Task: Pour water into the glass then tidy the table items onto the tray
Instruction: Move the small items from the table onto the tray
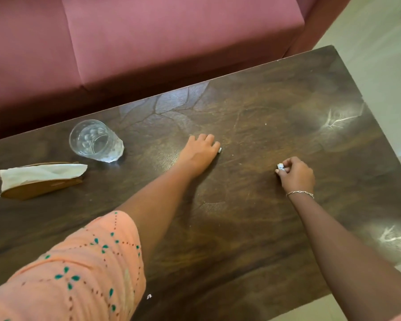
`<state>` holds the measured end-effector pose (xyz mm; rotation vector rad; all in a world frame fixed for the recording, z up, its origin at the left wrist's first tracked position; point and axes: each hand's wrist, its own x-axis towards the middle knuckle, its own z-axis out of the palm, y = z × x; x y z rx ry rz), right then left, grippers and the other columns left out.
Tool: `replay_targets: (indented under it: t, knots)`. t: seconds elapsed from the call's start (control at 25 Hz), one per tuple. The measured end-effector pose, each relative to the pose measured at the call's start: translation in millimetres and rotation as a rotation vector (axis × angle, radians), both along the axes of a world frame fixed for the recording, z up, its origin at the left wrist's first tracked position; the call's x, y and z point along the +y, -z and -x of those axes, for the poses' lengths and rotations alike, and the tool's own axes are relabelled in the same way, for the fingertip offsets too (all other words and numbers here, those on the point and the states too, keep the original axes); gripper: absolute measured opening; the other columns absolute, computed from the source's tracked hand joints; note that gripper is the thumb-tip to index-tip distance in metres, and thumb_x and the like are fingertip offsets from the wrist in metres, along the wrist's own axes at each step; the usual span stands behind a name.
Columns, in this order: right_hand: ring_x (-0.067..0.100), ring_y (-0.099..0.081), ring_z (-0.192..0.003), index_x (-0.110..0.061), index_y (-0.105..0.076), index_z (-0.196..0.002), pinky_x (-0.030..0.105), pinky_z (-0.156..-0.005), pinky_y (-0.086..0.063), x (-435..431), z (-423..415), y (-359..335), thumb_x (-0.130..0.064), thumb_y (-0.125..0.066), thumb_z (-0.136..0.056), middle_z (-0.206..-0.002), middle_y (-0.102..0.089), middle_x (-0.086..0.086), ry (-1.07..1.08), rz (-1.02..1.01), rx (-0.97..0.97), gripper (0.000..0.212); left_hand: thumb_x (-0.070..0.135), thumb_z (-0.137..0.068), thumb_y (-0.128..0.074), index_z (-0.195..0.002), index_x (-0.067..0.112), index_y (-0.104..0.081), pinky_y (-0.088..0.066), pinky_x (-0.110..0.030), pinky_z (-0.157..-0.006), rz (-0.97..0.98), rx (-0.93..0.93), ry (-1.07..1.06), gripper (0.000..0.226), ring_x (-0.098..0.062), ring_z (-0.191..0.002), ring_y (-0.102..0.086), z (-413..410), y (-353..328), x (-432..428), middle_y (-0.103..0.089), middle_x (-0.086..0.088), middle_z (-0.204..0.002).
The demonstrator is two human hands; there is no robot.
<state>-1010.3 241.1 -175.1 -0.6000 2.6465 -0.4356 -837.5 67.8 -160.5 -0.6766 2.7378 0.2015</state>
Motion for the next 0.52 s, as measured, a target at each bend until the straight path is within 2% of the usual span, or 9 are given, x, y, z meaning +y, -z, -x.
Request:
replay_targets:
  t: [0.24, 0.44, 0.52]
  knots:
    - [0.031, -0.059, -0.076, -0.005, -0.061, -0.087, 0.037, -0.074, -0.045, -3.3, -34.1, -23.0, -0.008, -0.066, -0.077, -0.085, -0.064, 0.014, -0.149, 0.139, 0.034, 0.012, 0.004, -0.093, -0.029, -0.113, 0.004, -0.044, -0.036, -0.036, -0.077, 0.021, 0.048, 0.069, 0.025, -0.031, -0.104, -0.047, -32.2, -3.9, 10.5, -0.048, -0.015, -0.117]
    - [0.029, -0.059, -0.075, -0.005, -0.062, -0.088, 0.035, -0.070, -0.044, -24.4, -94.0, -40.4, -0.009, -0.066, -0.077, -0.086, -0.063, 0.012, -0.299, 0.180, 0.044, 0.012, -0.004, -0.083, -0.043, -0.101, 0.003, -0.053, -0.043, -0.033, -0.072, -0.036, 0.157, 0.067, 0.022, -0.026, -0.089, -0.053, -115.8, -17.4, 28.7, -0.055, -0.012, -0.102]
    - [0.030, -0.059, -0.077, -0.005, -0.062, -0.089, 0.034, -0.071, -0.042, -39.0, -121.9, -47.9, -0.009, -0.065, -0.078, -0.087, -0.063, 0.013, -0.344, 0.189, 0.045, 0.012, -0.002, -0.083, -0.028, -0.106, 0.001, -0.051, -0.043, -0.036, -0.075, -0.091, 0.142, 0.013, 0.032, -0.029, -0.095, -0.050, -154.9, -22.0, 30.7, -0.053, -0.015, -0.108]
